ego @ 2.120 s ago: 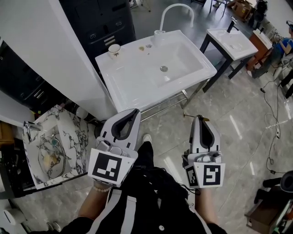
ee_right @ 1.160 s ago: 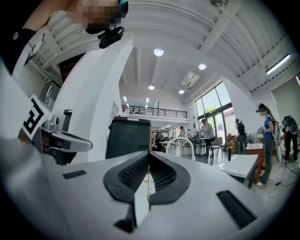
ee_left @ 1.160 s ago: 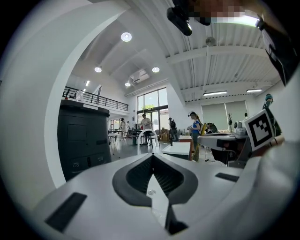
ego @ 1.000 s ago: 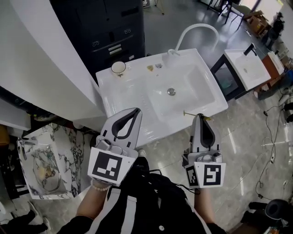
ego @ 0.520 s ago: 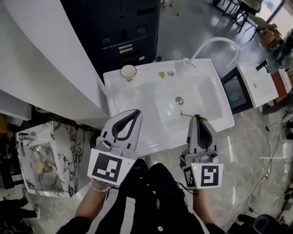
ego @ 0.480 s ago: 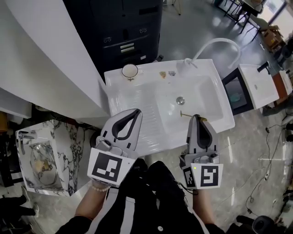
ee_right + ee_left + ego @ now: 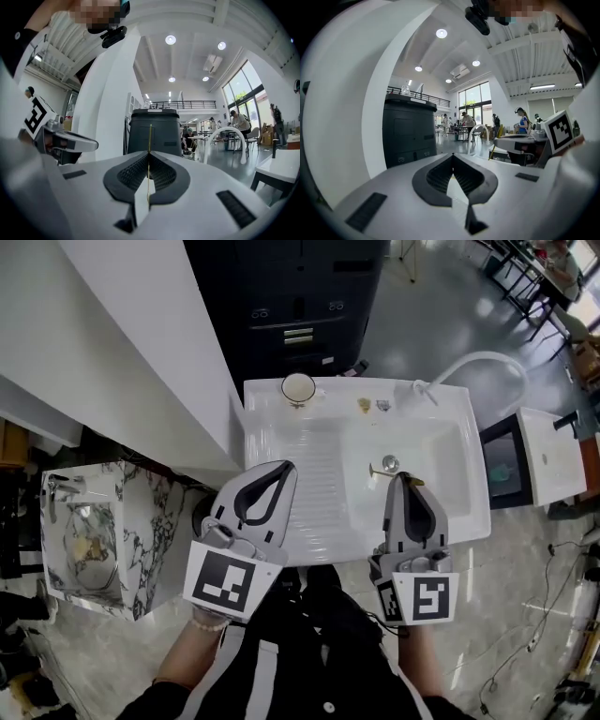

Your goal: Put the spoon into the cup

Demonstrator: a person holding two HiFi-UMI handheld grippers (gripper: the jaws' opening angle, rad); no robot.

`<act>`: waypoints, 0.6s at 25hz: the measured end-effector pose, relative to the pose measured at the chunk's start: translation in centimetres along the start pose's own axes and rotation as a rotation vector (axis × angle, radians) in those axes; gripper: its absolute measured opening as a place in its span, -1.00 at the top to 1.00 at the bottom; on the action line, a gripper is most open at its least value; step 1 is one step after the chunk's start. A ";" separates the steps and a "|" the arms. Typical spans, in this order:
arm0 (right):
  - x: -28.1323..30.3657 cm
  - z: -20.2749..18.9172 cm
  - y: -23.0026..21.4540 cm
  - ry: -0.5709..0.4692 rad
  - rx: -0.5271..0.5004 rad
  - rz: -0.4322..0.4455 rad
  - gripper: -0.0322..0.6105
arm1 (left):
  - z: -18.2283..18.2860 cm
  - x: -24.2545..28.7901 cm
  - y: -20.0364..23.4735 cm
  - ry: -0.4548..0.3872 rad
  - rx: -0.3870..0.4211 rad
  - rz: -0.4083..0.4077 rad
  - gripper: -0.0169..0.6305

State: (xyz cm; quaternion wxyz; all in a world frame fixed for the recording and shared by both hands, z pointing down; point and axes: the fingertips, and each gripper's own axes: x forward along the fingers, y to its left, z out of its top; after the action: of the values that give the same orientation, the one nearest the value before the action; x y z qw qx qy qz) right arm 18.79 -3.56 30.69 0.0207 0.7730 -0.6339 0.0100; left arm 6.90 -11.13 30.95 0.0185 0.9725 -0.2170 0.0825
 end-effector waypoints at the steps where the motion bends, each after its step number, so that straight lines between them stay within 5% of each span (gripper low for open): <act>1: 0.5 0.0 0.1 0.002 0.000 0.021 0.88 | 0.2 -0.1 0.2 -0.002 -0.003 0.020 0.95; 15: 5.4 0.5 3.4 -0.018 -0.030 0.259 0.88 | 1.0 -2.2 3.3 -0.025 -0.040 0.251 0.95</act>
State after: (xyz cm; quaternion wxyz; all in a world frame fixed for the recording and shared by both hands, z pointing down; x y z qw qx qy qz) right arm 16.52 -9.51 30.53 0.0251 0.6844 -0.7287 -0.0037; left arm 3.72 -13.28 29.59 0.0248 0.9381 -0.3387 0.0676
